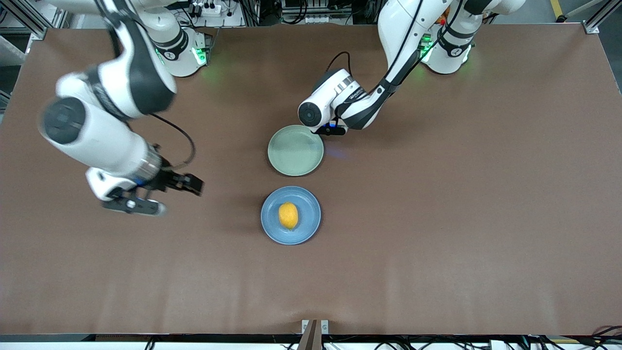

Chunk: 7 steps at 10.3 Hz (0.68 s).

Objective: Pick lemon and lettuce from blue and beige plates
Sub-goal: 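Lower the left gripper onto lettuce while the right gripper reaches the lemon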

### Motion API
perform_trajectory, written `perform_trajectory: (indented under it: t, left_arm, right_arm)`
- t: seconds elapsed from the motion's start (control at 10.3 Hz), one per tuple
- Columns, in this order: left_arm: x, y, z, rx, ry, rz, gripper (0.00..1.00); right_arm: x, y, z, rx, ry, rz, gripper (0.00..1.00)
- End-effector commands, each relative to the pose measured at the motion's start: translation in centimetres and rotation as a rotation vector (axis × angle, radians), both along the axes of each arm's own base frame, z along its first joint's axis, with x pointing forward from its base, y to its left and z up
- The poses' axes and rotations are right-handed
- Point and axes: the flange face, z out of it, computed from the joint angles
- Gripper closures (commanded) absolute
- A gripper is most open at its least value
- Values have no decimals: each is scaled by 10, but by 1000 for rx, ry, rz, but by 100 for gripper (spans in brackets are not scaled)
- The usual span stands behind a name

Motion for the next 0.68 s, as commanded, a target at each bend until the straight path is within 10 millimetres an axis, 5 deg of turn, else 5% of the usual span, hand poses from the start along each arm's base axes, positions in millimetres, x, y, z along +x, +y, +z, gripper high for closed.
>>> perform_trajectory:
  t: [0.0,0.58]
  left_arm:
    - [-5,-8,-8,-19,20,3,0]
    - [-10,-4,-18,-38,56,-39,0]
  right_arm:
    - [6,60,-53,45,-12,-81,0]
    - [-12,162,-152,86,-114,-153,0]
